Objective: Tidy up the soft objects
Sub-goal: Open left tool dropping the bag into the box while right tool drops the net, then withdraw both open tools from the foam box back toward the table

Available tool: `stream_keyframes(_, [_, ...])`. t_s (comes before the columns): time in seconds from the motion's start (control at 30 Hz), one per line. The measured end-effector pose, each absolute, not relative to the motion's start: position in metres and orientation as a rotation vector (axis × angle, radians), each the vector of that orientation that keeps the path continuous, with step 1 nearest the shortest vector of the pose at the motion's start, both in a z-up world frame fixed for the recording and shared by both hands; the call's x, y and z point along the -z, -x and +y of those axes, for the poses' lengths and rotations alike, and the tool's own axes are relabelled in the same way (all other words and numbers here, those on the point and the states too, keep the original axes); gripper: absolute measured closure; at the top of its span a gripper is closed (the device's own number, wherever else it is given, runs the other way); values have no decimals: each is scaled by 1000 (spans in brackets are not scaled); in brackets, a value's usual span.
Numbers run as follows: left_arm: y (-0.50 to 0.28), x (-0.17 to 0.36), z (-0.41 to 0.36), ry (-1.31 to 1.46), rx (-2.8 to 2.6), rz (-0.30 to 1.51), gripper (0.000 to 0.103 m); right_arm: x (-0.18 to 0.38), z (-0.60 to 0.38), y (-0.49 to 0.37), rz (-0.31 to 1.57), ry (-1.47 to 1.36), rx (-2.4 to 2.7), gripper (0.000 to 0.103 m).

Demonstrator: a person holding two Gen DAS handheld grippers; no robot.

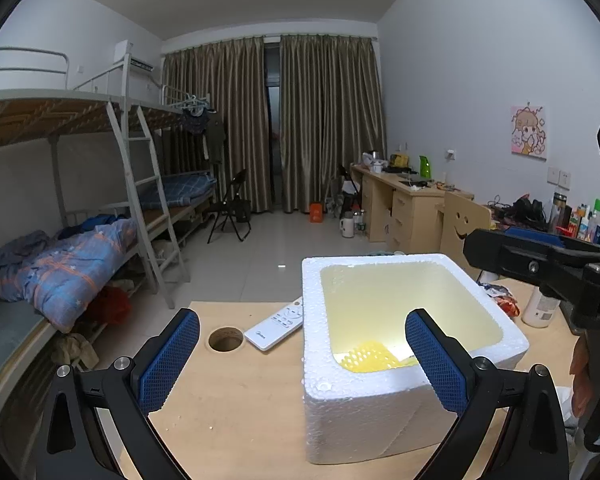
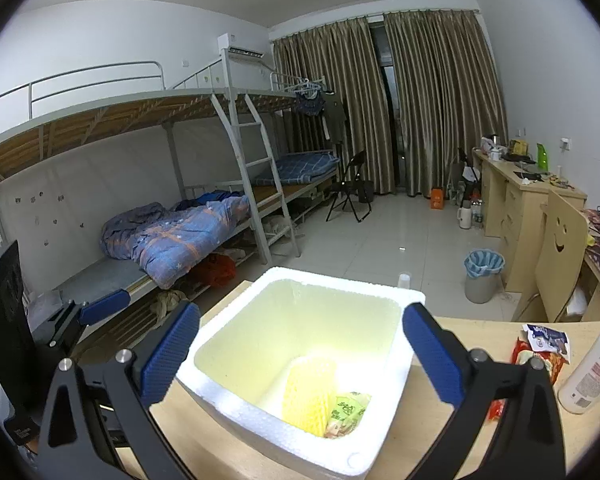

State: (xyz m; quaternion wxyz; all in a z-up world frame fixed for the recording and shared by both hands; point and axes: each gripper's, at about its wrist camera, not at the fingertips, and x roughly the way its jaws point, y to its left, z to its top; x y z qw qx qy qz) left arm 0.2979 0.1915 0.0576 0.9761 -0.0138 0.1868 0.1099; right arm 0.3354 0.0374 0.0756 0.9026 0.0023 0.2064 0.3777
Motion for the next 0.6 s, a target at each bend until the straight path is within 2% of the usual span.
stream_keyframes(0.6, [-274,-74,176,30,-202,362,0,-95,24,-301,376,17,-774,0])
